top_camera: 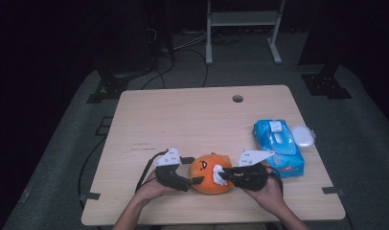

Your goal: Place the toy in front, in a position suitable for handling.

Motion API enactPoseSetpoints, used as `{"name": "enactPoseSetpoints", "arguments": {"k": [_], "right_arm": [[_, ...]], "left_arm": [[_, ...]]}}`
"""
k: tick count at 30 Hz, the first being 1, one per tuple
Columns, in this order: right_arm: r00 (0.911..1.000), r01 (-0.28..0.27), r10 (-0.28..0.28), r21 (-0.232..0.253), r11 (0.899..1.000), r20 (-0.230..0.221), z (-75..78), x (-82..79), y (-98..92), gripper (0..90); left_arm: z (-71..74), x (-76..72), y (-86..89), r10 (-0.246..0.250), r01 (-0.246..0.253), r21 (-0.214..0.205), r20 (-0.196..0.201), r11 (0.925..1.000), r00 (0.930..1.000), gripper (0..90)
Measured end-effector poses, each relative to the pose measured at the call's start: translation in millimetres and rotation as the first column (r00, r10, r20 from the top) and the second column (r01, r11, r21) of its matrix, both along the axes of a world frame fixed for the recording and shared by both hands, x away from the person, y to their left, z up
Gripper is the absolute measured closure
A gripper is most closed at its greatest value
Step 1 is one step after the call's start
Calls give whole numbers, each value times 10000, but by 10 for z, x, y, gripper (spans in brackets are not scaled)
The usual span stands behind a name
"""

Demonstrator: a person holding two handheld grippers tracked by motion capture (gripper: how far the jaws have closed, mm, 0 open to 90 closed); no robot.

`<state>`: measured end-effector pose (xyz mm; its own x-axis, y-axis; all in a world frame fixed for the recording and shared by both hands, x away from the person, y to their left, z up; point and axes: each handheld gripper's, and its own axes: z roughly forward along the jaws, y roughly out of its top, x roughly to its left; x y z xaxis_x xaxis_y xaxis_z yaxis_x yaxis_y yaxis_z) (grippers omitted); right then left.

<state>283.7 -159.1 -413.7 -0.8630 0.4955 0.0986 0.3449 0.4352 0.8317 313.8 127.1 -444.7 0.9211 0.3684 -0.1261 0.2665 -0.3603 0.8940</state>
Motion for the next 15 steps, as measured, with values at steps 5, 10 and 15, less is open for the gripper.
{"name": "enactPoseSetpoints", "arguments": {"k": [5,10,15], "right_arm": [[9990,-1,13,-275,9996,441,26,-84,84,810],[9967,-394,433,-567,9976,682,44,-152,187,809],[9986,125,-102,-442,9989,523,39,-69,-6,808]], "left_arm": [[66,-22,-139,252,-248,-250,152,9994,9996,320],[53,-6,-99,265,-265,-172,-26,9995,9996,255],[-3,17,-30,278,-290,-278,-429,9992,9987,254]]}}
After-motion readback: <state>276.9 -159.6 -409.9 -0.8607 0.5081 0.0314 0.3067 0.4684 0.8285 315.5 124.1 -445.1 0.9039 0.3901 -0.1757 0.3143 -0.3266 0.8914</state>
